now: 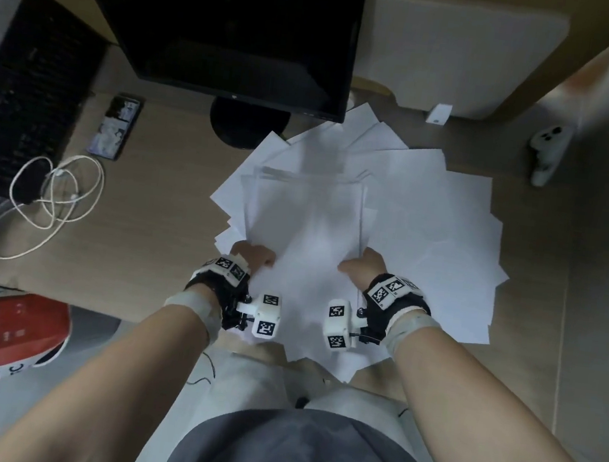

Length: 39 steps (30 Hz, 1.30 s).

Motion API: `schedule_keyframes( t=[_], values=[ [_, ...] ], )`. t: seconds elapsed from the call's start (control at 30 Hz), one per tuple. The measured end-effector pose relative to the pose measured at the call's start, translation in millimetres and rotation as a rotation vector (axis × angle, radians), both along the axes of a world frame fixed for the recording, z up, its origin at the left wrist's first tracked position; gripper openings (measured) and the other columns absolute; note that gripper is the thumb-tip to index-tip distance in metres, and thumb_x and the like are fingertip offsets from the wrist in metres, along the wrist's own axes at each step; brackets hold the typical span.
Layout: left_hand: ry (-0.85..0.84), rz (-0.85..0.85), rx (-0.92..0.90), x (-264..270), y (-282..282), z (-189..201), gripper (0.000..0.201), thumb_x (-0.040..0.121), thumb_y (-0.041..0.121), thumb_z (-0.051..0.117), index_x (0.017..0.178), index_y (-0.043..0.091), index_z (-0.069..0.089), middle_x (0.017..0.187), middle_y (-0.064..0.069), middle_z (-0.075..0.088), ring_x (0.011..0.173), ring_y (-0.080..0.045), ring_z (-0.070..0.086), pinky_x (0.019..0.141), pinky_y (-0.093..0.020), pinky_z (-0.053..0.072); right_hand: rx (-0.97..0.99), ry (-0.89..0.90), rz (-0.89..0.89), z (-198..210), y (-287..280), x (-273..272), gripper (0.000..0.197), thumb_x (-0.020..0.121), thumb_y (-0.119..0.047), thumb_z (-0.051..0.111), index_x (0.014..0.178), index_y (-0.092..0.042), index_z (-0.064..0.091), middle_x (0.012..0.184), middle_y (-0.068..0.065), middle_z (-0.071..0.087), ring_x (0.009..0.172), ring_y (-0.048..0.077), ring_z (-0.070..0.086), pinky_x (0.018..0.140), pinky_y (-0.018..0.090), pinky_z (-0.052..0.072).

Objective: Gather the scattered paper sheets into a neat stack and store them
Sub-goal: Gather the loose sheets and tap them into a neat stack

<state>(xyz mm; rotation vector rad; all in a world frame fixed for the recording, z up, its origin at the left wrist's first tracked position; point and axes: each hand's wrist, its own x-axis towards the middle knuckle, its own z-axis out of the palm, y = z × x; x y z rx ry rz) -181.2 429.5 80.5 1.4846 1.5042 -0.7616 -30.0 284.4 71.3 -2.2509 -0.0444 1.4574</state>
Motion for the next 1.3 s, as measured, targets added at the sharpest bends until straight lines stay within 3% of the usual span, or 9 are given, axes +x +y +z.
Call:
schedule_keyframes(
  t=[0.07, 0.23, 0.4, 0.6, 0.73, 0.83, 1.07, 1.2, 1.3],
  values=[
    [-0.126, 0.058, 0.085, 6, 4, 5, 0.032, 0.083, 0.011, 0.068, 0.112, -0.001, 0.062, 0.119, -0.016, 0.062, 0.112, -0.028, 0.056, 0.084, -0.028, 0.043, -0.016, 0.005, -0.161, 1, -8, -1, 0.056, 0.088, -0.005, 0.061, 0.137, 0.007, 0.037, 0.133, 0.02, 0.051, 0.115, 0.032, 0.054, 0.078, 0.029, 0.042],
    [-0.307, 0.012, 0.082, 57, 8, 9, 0.053, 0.079, 0.026, 0.076, 0.127, 0.008, 0.06, 0.122, -0.011, 0.065, 0.113, -0.03, 0.059, 0.096, -0.033, 0.045, -0.096, 0.04, -0.52, 0, -28, 1, 0.102, 0.08, -0.02, 0.067, 0.149, 0.002, -0.005, 0.149, 0.022, 0.029, 0.128, 0.037, 0.042, 0.103, 0.042, 0.037],
    [-0.162, -0.433, 0.214, 89, 15, -18, 0.064, 0.083, 0.047, 0.066, 0.135, 0.013, 0.051, 0.141, -0.01, 0.043, 0.129, -0.032, 0.044, 0.107, -0.04, 0.039, -0.288, 0.001, -0.57, -30, -36, 1, 0.124, 0.033, -0.056, 0.075, 0.138, -0.015, 0.023, 0.117, 0.018, 0.055, 0.093, 0.038, 0.062, 0.088, 0.053, 0.049],
    [-0.15, -0.526, 0.131, 95, 31, -30, 0.074, 0.08, 0.051, 0.067, 0.137, 0.01, 0.046, 0.14, -0.012, 0.047, 0.128, -0.034, 0.045, 0.106, -0.041, 0.041, -0.191, 0.051, -0.73, -26, -22, -4, 0.109, 0.05, -0.047, 0.081, 0.14, -0.006, 0.036, 0.103, 0.016, 0.063, 0.085, 0.038, 0.067, 0.081, 0.051, 0.055],
    [-0.197, -0.45, -0.005, 97, 35, -34, 0.089, 0.073, 0.054, 0.071, 0.143, 0.01, 0.038, 0.143, -0.011, 0.047, 0.129, -0.035, 0.046, 0.108, -0.047, 0.04, -0.106, 0.047, -0.793, -20, -18, 2, 0.094, 0.077, -0.025, 0.076, 0.152, -0.009, 0.022, 0.139, 0.017, 0.05, 0.111, 0.037, 0.06, 0.094, 0.045, 0.05],
    [-0.274, -0.379, -0.029, 98, 31, -37, 0.081, 0.08, 0.043, 0.072, 0.142, 0.005, 0.039, 0.141, -0.014, 0.049, 0.127, -0.035, 0.049, 0.106, -0.048, 0.042, -0.071, -0.02, -0.785, -17, -20, 8, 0.07, 0.084, -0.015, 0.071, 0.144, -0.002, 0.036, 0.139, 0.015, 0.051, 0.115, 0.032, 0.056, 0.098, 0.038, 0.047],
    [-0.493, 0.013, -0.09, 100, 28, -8, 0.051, 0.079, 0.015, 0.077, 0.125, 0.0, 0.06, 0.118, -0.007, 0.066, 0.11, -0.022, 0.06, 0.094, -0.029, 0.044, 0.173, -0.094, -0.728, 12, -31, 33, 0.088, 0.085, -0.02, 0.073, 0.152, -0.004, 0.018, 0.156, 0.009, 0.03, 0.141, 0.026, 0.033, 0.112, 0.036, 0.028],
    [-0.486, 0.147, 0.019, 81, 17, 1, 0.087, 0.055, 0.044, 0.085, 0.128, 0.006, 0.056, 0.125, -0.008, 0.064, 0.112, -0.027, 0.06, 0.101, -0.041, 0.047, 0.314, -0.083, -0.615, 27, -33, 48, 0.071, 0.073, -0.023, 0.079, 0.137, -0.01, 0.051, 0.131, 0.004, 0.06, 0.118, 0.024, 0.058, 0.108, 0.04, 0.041],
    [-0.519, 0.203, 0.163, 68, 2, 24, 0.074, 0.071, 0.027, 0.082, 0.132, 0.006, 0.045, 0.117, -0.004, 0.055, 0.108, -0.026, 0.054, 0.096, -0.044, 0.049, 0.43, -0.081, -0.513, 41, -32, 55, 0.036, 0.081, -0.01, 0.072, 0.116, -0.017, 0.064, 0.111, 0.001, 0.069, 0.101, 0.019, 0.066, 0.094, 0.035, 0.051]
  ],
)
